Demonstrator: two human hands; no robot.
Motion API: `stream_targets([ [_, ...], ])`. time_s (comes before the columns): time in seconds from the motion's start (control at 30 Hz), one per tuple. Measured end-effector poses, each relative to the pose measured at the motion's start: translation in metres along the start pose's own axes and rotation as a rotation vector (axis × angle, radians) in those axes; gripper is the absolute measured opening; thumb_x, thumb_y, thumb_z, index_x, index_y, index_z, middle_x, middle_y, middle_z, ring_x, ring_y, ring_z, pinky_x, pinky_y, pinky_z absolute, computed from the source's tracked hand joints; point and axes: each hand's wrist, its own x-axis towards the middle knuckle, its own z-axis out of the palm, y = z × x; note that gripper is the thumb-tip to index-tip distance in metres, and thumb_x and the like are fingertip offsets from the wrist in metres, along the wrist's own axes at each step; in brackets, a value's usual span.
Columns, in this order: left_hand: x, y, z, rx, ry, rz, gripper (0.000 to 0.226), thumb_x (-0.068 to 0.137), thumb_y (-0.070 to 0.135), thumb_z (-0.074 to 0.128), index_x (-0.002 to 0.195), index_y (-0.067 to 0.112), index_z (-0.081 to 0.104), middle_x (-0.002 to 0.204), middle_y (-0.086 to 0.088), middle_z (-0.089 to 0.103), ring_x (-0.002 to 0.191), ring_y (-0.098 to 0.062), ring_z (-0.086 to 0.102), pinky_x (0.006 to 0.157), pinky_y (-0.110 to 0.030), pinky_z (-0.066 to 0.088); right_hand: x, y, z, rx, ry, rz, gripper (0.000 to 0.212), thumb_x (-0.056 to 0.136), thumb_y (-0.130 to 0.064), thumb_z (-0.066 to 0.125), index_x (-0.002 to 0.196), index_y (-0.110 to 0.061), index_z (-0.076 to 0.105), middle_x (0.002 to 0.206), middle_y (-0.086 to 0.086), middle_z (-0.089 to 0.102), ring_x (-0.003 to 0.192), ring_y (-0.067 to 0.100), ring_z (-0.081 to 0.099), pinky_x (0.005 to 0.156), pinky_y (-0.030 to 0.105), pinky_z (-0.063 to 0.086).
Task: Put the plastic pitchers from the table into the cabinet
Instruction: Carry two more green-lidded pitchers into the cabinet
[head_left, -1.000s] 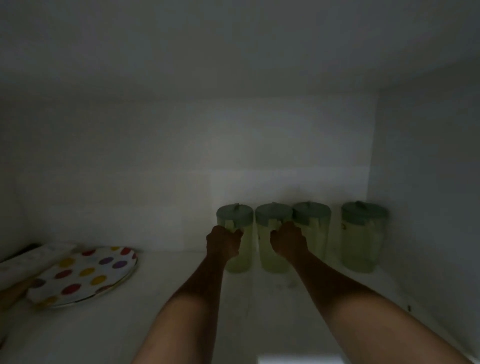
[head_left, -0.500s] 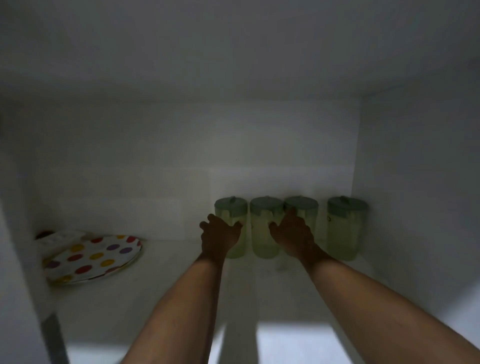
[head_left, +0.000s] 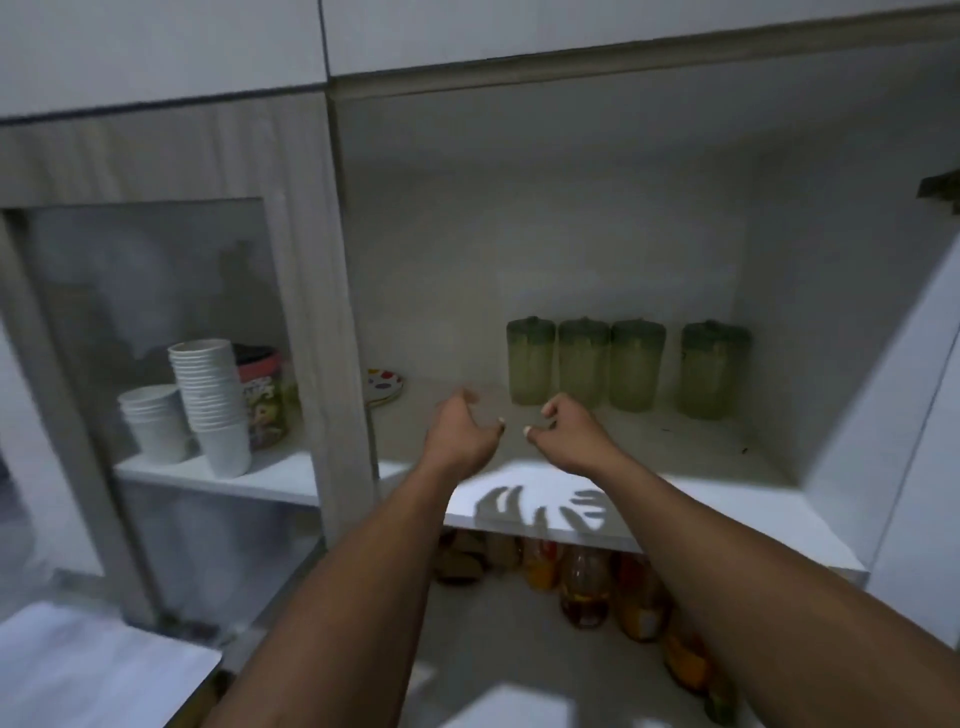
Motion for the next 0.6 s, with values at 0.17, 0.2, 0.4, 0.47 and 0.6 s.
stream_targets([
  [0.17, -0.066, -0.031, -0.081, 0.081, 0.025, -0.050, 0.046, 0.091, 0.032, 0.070, 0.129, 0.010, 0.056, 0.114, -0.011, 0.065, 0.100, -0.025, 0.063, 0.080, -0.029, 0.053, -0.049, -0.058, 0.053, 0.048, -0.108, -0.104, 0.032, 0.085, -0.038, 0.066, 0.106, -0.021, 0.051, 0.106, 0.007, 0.063, 0.091, 0.028, 0.062, 0.079, 0.038, 0.050],
  [0.2, -0.080, -0.039, -0.100, 0.108, 0.035, -0.063, 0.044, 0.091, 0.033, 0.069, 0.128, 0.010, 0.058, 0.115, -0.011, 0.067, 0.100, -0.024, 0.064, 0.076, -0.027, 0.051, -0.061, -0.073, 0.065, 0.056, -0.131, -0.123, 0.032, 0.085, -0.038, 0.067, 0.106, -0.020, 0.052, 0.105, 0.007, 0.063, 0.092, 0.028, 0.063, 0.080, 0.038, 0.050],
  [0.4, -0.164, -0.109, -0.224, 0.189, 0.157, -0.162, 0.037, 0.090, 0.029, 0.069, 0.120, 0.008, 0.065, 0.113, -0.013, 0.073, 0.103, -0.025, 0.067, 0.088, -0.032, 0.053, -0.126, -0.163, 0.162, 0.083, -0.305, -0.243, 0.029, 0.084, -0.031, 0.069, 0.103, -0.016, 0.055, 0.103, 0.009, 0.067, 0.086, 0.025, 0.062, 0.072, 0.033, 0.047],
  [0.47, -0.196, -0.139, -0.273, 0.227, 0.191, -0.220, 0.038, 0.091, 0.032, 0.069, 0.121, 0.008, 0.065, 0.115, -0.011, 0.073, 0.102, -0.025, 0.068, 0.083, -0.031, 0.052, -0.151, -0.197, 0.200, 0.095, -0.357, -0.273, 0.028, 0.084, -0.030, 0.069, 0.102, -0.013, 0.057, 0.102, 0.010, 0.067, 0.087, 0.026, 0.062, 0.076, 0.037, 0.051],
  [0.6, -0.267, -0.207, -0.374, 0.263, 0.302, -0.353, 0.042, 0.093, 0.036, 0.067, 0.126, 0.012, 0.063, 0.119, -0.010, 0.071, 0.109, -0.027, 0.065, 0.086, -0.032, 0.051, -0.218, -0.273, 0.283, 0.096, -0.478, -0.325, 0.030, 0.087, -0.029, 0.067, 0.108, -0.009, 0.060, 0.103, 0.011, 0.065, 0.097, 0.030, 0.064, 0.084, 0.044, 0.055],
])
